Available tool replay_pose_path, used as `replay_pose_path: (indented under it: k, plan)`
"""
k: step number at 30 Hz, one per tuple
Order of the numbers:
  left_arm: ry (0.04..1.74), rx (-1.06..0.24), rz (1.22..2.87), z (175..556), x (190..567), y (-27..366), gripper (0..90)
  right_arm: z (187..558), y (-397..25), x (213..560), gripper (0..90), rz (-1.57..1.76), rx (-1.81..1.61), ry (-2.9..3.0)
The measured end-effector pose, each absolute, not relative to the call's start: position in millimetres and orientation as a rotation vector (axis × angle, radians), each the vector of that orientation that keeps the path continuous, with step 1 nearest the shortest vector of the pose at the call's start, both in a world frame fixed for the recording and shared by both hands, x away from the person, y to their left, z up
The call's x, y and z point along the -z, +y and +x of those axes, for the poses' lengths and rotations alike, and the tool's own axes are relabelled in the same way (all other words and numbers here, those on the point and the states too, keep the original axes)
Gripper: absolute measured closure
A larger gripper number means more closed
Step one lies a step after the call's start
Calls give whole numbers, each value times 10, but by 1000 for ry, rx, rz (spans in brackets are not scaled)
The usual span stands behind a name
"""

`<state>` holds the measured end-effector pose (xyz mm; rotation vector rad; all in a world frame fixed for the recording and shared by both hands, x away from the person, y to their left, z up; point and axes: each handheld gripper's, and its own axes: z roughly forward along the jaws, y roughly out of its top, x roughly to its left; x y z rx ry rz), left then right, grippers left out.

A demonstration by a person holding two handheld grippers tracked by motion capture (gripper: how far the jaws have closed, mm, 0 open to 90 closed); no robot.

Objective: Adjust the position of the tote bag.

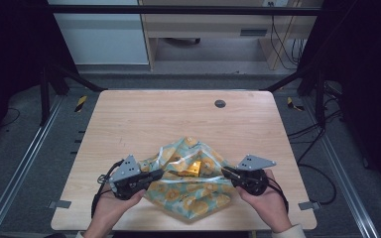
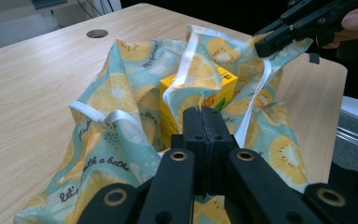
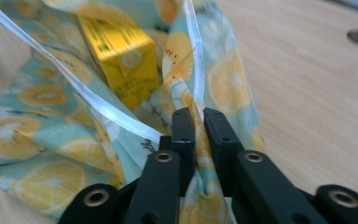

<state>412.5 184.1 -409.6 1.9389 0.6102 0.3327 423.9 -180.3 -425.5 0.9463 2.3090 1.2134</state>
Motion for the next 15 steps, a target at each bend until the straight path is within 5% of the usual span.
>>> replay_pose_path:
  k: [8,15]
  plan:
    - [575,-330,1882,3946,4090,1976,900,3908,-1935,4078,862,794,-1423,2168]
    - [555,-269,2019,3888,4306,2036,900,3799,-1901,4361,891,759,-1465,2312]
